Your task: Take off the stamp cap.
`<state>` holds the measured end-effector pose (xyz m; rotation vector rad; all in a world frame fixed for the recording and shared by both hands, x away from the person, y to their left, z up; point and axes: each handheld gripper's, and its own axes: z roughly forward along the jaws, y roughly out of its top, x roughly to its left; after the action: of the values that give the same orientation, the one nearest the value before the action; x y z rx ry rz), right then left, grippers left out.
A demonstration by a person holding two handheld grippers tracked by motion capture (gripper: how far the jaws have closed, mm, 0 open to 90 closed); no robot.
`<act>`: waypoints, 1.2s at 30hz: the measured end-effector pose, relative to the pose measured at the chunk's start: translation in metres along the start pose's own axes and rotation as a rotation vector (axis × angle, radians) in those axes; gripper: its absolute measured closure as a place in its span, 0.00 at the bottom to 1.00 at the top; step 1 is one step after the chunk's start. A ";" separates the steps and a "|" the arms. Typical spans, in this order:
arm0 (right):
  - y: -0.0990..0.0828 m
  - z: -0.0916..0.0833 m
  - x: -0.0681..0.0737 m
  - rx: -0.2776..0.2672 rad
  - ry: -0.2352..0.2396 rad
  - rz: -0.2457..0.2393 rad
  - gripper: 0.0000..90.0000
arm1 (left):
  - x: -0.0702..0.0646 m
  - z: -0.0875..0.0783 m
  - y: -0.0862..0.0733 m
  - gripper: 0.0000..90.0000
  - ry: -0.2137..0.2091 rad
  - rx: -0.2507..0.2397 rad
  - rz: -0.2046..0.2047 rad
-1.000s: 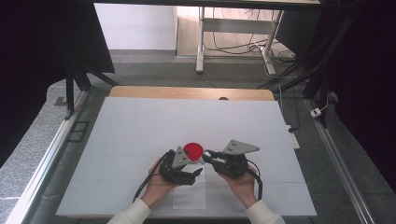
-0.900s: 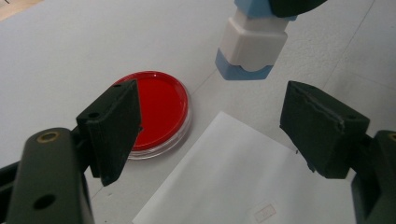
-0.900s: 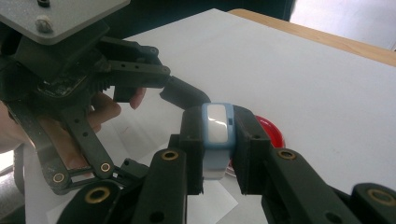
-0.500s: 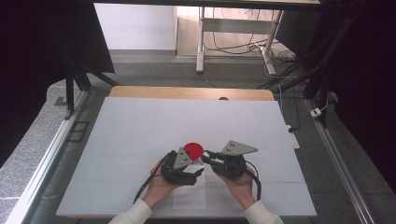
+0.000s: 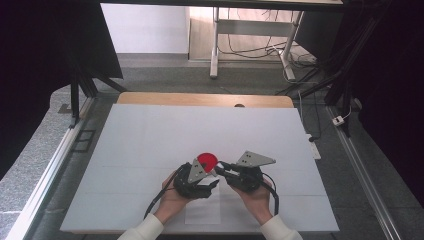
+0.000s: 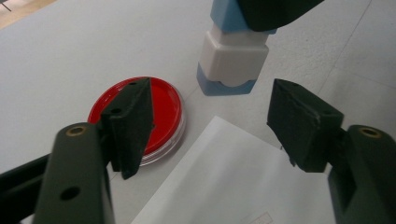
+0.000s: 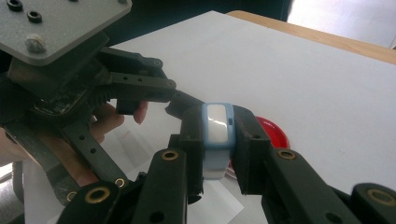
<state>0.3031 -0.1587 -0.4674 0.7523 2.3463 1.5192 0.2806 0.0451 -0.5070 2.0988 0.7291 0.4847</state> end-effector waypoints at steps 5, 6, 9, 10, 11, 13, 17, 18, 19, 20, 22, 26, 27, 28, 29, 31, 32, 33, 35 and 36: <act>0.000 0.001 0.001 0.005 0.003 0.001 0.83 | -0.002 -0.001 0.000 0.48 0.005 -0.011 0.020; 0.000 0.001 0.002 0.005 0.004 0.004 0.83 | -0.002 -0.001 0.000 0.50 0.004 -0.013 0.023; 0.000 0.001 0.002 -0.001 0.008 0.017 0.83 | -0.003 -0.001 0.000 0.54 0.008 -0.020 0.034; 0.000 0.001 0.002 -0.006 0.007 0.024 0.83 | -0.003 -0.001 0.000 0.56 0.011 -0.022 0.037; 0.000 0.001 0.002 -0.006 0.006 0.029 0.83 | -0.004 -0.001 0.000 0.57 0.017 -0.024 0.043; 0.000 0.001 0.001 -0.009 0.007 0.038 0.83 | -0.004 -0.001 0.000 0.59 0.017 -0.027 0.050; 0.000 0.000 0.001 -0.017 -0.001 0.059 0.83 | -0.005 -0.001 0.000 0.62 0.018 -0.029 0.060; 0.000 0.000 0.001 -0.018 -0.003 0.064 0.83 | -0.005 -0.001 0.000 0.62 0.018 -0.030 0.064; -0.001 0.000 0.001 -0.020 -0.004 0.071 0.83 | -0.006 -0.001 0.000 0.62 0.020 -0.030 0.068; -0.001 0.000 0.000 -0.023 -0.005 0.079 0.83 | -0.006 -0.001 0.000 0.62 0.023 -0.031 0.071; -0.001 0.000 -0.001 -0.022 -0.005 0.088 0.83 | -0.006 -0.001 0.000 0.63 0.028 -0.032 0.075; -0.002 0.000 -0.001 -0.024 -0.003 0.097 0.83 | -0.007 0.000 0.000 0.64 0.031 -0.033 0.084; -0.002 0.001 0.000 -0.024 -0.002 0.095 0.83 | -0.008 0.000 0.000 0.65 0.034 -0.033 0.088; -0.002 0.001 0.000 -0.023 -0.002 0.093 0.83 | -0.008 0.000 0.000 0.66 0.036 -0.033 0.090; -0.002 0.001 0.000 -0.021 -0.001 0.091 0.83 | -0.008 0.000 0.000 0.66 0.042 -0.032 0.091; -0.003 0.002 0.000 -0.021 -0.002 0.091 0.83 | -0.008 0.000 0.000 0.69 0.045 -0.030 0.094; -0.003 0.002 0.000 -0.020 -0.001 0.090 0.83 | -0.008 0.000 0.000 0.70 0.046 -0.031 0.093; -0.003 0.002 0.000 -0.021 -0.001 0.092 0.83 | -0.007 0.000 0.000 0.70 0.046 -0.031 0.093; -0.003 0.001 0.000 -0.020 -0.001 0.091 0.83 | -0.008 0.000 -0.001 0.70 0.048 -0.031 0.096; -0.003 0.002 0.000 -0.022 -0.004 0.092 0.83 | -0.008 0.000 -0.001 0.70 0.048 -0.031 0.098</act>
<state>0.3027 -0.1582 -0.4706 0.8685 2.3183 1.5762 0.2745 0.0405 -0.5082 2.1073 0.6442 0.5986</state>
